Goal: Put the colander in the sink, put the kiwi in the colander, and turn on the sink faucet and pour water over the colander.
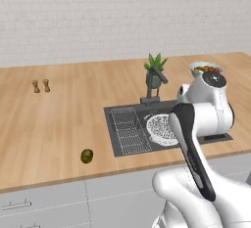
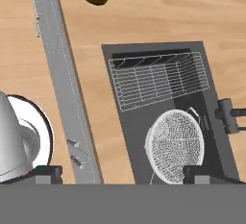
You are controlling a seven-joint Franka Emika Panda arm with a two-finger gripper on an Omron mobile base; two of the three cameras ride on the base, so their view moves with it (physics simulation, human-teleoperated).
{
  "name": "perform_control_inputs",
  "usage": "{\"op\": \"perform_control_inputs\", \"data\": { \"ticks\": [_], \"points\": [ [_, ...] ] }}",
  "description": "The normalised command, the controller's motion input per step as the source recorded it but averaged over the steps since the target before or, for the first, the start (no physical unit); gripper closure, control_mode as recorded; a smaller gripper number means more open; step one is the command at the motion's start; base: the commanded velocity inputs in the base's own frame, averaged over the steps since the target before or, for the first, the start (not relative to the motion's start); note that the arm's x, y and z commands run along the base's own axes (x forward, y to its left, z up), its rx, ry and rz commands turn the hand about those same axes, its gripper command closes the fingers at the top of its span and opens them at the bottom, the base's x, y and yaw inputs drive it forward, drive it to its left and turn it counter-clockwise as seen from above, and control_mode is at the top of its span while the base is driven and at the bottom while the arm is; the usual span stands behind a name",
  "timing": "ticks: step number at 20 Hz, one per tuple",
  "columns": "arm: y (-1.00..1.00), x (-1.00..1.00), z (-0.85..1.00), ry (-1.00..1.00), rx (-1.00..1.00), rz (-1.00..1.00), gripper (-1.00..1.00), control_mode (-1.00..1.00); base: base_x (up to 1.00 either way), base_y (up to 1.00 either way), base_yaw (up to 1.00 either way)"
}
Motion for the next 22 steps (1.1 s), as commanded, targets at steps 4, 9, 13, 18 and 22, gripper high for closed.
{"op": "perform_control_inputs", "data": {
  "ticks": [4, 9, 13, 18, 22],
  "points": [
    [0.70, 0.17, 0.00, 0.01, 0.28, -0.41, -1.00, -1.00, 0.00, 0.00, 0.00],
    [0.80, 0.12, 0.00, 0.02, 0.18, -0.34, -1.00, -1.00, 0.00, 0.00, 0.00],
    [0.77, 0.02, 0.00, 0.04, 0.16, -0.39, -1.00, -1.00, 0.00, 0.00, 0.00],
    [0.74, 0.02, -0.17, 0.15, 0.16, -0.42, -1.00, -1.00, 0.00, 0.00, 0.00],
    [0.47, 0.30, -0.21, 0.10, 0.25, -0.55, -1.00, -1.00, 0.00, 0.00, 0.00]
  ]
}}
